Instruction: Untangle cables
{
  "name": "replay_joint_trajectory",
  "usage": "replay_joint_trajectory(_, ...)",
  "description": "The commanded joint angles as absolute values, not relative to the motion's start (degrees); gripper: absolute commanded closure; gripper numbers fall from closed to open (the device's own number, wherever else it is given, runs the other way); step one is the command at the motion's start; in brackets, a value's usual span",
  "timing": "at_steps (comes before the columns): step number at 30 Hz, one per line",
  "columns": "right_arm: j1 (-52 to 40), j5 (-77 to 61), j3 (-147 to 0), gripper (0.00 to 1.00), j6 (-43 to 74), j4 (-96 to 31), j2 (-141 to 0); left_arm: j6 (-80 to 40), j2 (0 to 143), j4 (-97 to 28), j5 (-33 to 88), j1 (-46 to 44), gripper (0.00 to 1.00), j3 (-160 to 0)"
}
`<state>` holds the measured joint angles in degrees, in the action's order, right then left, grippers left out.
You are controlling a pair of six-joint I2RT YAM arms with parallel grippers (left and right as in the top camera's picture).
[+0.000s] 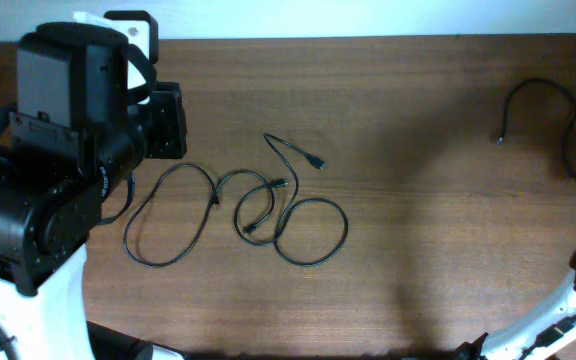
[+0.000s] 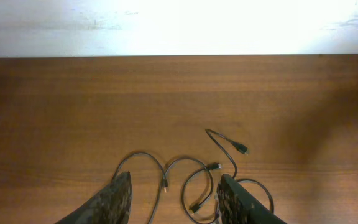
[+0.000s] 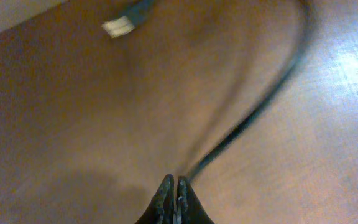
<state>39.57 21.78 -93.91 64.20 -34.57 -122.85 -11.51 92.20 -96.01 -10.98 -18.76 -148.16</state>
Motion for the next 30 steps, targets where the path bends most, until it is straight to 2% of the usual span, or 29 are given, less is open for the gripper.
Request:
replay_joint_trajectory(1,35.07,19.42,-96.12,0.44,57.78,-34.92,-121.8,-10.59,91.92,-95.9,-11.79,-18.57,0.54,-147.94)
replay_joint_trajectory(3,33.08,6.87,-96.16,0.43,49.65,-34.17,-121.73,-10.59,91.9,-95.9,-11.81,-18.57,0.54,-147.94)
replay_joint_trajectory(4,31.79,-0.86,-96.2,0.45,33.95,-33.74,-121.21,-10.57,91.9,-96.07,-11.81,-18.57,0.54,-147.94)
replay_joint_trajectory(6,29.93,-13.56,-96.2,0.47,14.87,-35.75,-119.52,-10.57,91.9,-96.12,-11.81,-18.57,0.53,-147.94)
replay_joint_trajectory(7,29.02,-19.0,-96.2,0.41,7.88,-35.99,-118.54,-10.57,91.9,-96.12,-11.81,-18.57,0.53,-147.94)
replay_joint_trajectory(8,27.64,-22.76,-96.29,0.3,3.79,-35.66,-116.84,-10.57,91.9,-96.14,-11.81,-18.57,0.52,-147.94)
replay_joint_trajectory(12,23.18,-37.19,-96.36,0.22,-17.89,-38.83,-109.8,-10.57,91.92,-96.16,-11.79,-18.57,0.5,-147.94)
replay_joint_trajectory(16,15.66,-39.88,-96.36,0.18,-36.64,-48.95,-101.41,-10.57,91.92,-96.16,-11.84,-18.57,0.47,-147.94)
replay_joint_trajectory(18,10.85,-39.38,-96.36,0.18,-41.39,-55.11,-99.26,-10.55,91.92,-96.09,-12.19,-18.57,0.46,-147.94)
replay_joint_trajectory(21,2.79,-38.11,-96.33,0.17,-41.36,-61.25,-99.04,-10.57,91.92,-96.03,-13.52,-18.57,0.45,-147.94)
replay_joint_trajectory(22,-0.75,-36.71,-96.33,0.12,-41.36,-62.94,-99.04,-10.57,91.9,-96.09,-13.52,-18.57,0.45,-147.94)
replay_joint_trajectory(30,-22.44,-25.15,-94.65,0.1,-39.97,-64.99,-99.59,-10.59,91.92,-96.09,-13.45,-18.57,0.43,-147.94)
